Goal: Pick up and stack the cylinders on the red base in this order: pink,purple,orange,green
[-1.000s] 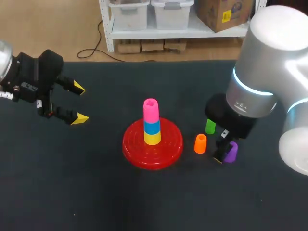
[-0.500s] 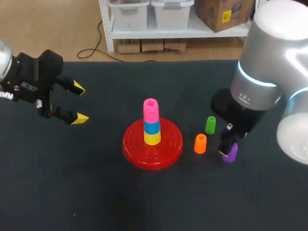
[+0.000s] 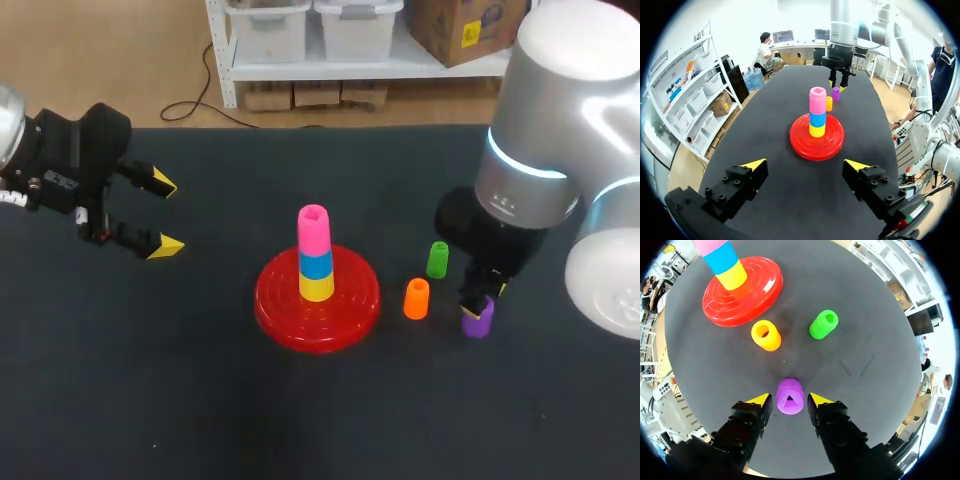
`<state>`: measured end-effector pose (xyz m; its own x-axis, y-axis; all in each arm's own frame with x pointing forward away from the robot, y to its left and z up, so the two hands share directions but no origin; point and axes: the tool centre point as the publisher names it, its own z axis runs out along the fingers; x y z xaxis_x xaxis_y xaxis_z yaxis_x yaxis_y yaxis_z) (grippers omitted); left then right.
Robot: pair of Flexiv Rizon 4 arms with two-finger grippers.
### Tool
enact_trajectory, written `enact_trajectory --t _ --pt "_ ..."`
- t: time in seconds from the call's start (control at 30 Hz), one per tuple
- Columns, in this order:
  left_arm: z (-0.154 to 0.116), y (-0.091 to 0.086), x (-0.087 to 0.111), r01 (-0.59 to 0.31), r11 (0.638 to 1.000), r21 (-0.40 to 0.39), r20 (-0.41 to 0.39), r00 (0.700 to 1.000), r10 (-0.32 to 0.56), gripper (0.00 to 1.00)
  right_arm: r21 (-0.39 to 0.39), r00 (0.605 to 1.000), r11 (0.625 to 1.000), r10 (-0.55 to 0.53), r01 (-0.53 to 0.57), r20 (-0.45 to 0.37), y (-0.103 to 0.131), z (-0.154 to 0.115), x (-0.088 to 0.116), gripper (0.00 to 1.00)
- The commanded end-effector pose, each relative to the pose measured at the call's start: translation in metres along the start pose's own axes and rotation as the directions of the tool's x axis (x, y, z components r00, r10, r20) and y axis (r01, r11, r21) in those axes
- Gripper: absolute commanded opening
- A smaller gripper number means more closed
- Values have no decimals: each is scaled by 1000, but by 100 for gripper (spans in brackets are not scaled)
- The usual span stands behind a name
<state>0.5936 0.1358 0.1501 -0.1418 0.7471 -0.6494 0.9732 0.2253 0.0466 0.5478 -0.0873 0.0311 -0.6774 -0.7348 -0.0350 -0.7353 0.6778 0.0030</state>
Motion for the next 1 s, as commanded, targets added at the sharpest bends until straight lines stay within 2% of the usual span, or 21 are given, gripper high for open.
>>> enact_trajectory --t 0.03,0.13,0.2,0.27,0.33,0.37,0.5,0.7,0.83,1.0 --pt "0 1 1 -1 1000 2 1 1000 1 100 -1 1000 1000 0 0 -8 0 2 -2 46" --pt "0 1 1 -1 1000 2 1 1000 1 100 -1 1000 1000 -2 2 -13 0 3 -3 44" --pt "0 1 1 -1 1000 2 1 1000 1 100 -1 1000 1000 -3 3 -15 0 3 -3 38" --pt "0 1 1 -1 1000 2 1 1000 1 100 -2 1000 1000 -3 3 -16 0 3 -2 26" --pt "0 1 1 -1 1000 2 1 1000 1 100 -1 1000 1000 -4 4 -18 0 2 -3 6" --pt "0 1 1 -1 1000 2 1 1000 1 100 0 1000 1000 -3 3 -18 -1 -1 -3 0" --pt "0 1 1 -1 1000 2 1 1000 1 100 4 999 1000 0 0 -33 -2 -14 -4 0" --pt "0 1 1 -1 1000 2 1 1000 1 100 -6 1000 1000 -14 14 -24 -1 -57 -13 0" --pt "0 1 1 -1 1000 2 1 1000 1 100 14 999 1000 -25 25 27 -2 -87 -28 0" --pt "0 1 1 -1 1000 2 1 1000 1 100 33 995 996 -79 78 61 6 -121 -58 0"
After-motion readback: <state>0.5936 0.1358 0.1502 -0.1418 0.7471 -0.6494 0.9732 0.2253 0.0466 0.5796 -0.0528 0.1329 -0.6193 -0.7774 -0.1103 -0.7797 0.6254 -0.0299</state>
